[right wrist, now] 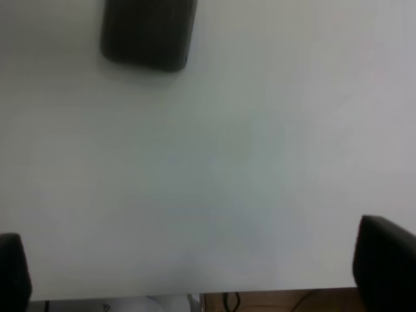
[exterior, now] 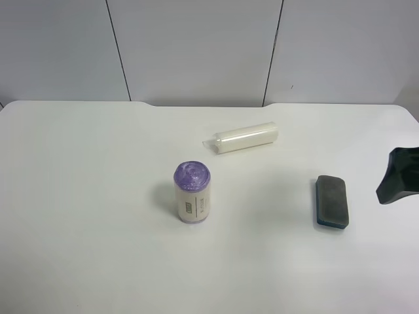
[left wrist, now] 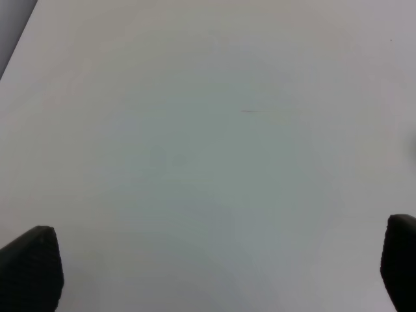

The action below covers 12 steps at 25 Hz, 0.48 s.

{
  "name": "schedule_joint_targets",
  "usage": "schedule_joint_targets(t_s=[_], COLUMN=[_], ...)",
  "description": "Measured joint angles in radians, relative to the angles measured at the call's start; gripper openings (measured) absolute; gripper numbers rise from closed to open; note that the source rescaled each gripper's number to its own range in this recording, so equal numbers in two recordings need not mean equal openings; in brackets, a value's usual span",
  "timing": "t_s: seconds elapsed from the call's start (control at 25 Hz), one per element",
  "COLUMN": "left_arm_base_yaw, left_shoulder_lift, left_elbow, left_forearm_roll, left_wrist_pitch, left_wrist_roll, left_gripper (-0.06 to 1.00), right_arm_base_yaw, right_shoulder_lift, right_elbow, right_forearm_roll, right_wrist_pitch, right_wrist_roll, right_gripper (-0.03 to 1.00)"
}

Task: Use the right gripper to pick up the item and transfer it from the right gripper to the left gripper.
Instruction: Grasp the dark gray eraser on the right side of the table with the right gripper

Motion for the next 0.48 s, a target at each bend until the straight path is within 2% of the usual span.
schedule_joint_targets(t_s=[0.32,0.48], left_arm_base_yaw=[0.000,0.000], left_shoulder_lift=[0.000,0.000], left_elbow=[0.000,0.000], left_forearm_roll=[0.000,0.000], left_wrist_pitch=[0.000,0.000], left_wrist_roll=[0.000,0.000], left_gripper=[1.00,1.00], right_arm_base_yaw=[0.000,0.000], right_shoulder_lift=[0.207,0.281], right_elbow=[0.000,0.000], right_forearm_roll=[0.000,0.001], right_wrist_pitch=[-0.170,-0.226], right_wrist_roll=[-0.003,-0.004], right_gripper=[1.00,1.00])
